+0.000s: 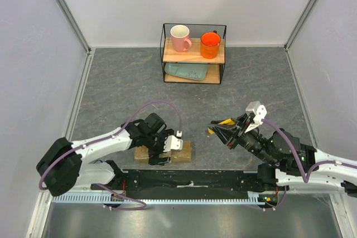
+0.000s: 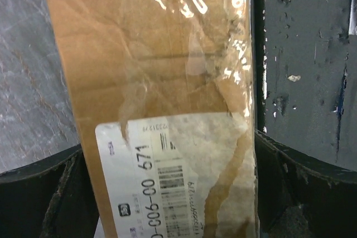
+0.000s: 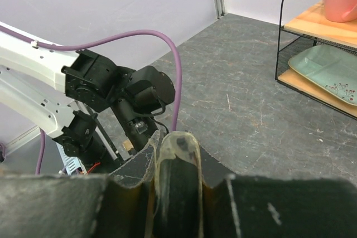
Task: Unpack the express box
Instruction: Pick up the express box from the center of the board.
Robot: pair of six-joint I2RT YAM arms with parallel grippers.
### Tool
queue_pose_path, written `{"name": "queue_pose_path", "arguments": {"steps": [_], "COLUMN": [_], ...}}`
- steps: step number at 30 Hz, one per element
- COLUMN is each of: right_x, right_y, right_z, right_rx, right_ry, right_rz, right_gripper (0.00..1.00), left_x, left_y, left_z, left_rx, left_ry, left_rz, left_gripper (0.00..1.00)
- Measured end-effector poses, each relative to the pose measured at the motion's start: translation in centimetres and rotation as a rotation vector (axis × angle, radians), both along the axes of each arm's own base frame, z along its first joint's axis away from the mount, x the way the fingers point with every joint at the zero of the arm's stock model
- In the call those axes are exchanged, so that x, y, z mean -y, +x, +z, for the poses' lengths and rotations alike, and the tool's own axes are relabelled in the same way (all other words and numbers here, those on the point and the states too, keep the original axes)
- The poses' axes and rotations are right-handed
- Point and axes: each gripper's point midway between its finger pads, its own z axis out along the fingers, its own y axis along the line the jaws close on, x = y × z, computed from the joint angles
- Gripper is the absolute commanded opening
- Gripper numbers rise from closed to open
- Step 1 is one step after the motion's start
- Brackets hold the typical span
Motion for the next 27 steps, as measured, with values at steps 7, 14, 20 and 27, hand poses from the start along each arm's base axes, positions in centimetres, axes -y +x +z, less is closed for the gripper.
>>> {"name": "queue_pose_path", "arguments": {"steps": [7,14,20,27], "right_x": [0.5,1.4,2.1,2.8], "right_y": [-0.1,-0.1,-0.1,-0.2], "right_z": [0.1,0.8,1.3,1.6], "right_rx": [0.002,0.009,0.012,0.014], "right_ry": [0.016,0.05,0.072,0.088], "right_rz": [-0.001,-0.008,-0.016,-0.02], "right_gripper": [0.0,0.0,0.0,0.0], "left_x": [0.8,0.8,0.6,0.4], "left_y": [0.4,0.1,-0.2,-0.4], "left_z": [0.1,-0.1,-0.6,-1.2], "left_rx": [-0.004,0.032,0.025,-0.061], "left_ry": [0.083,0.158,0.216,0.329], "left_rz": [-0.09,-0.187,-0.233,-0.264], "left_gripper": [0.89,0.87,0.91,0.88]}}
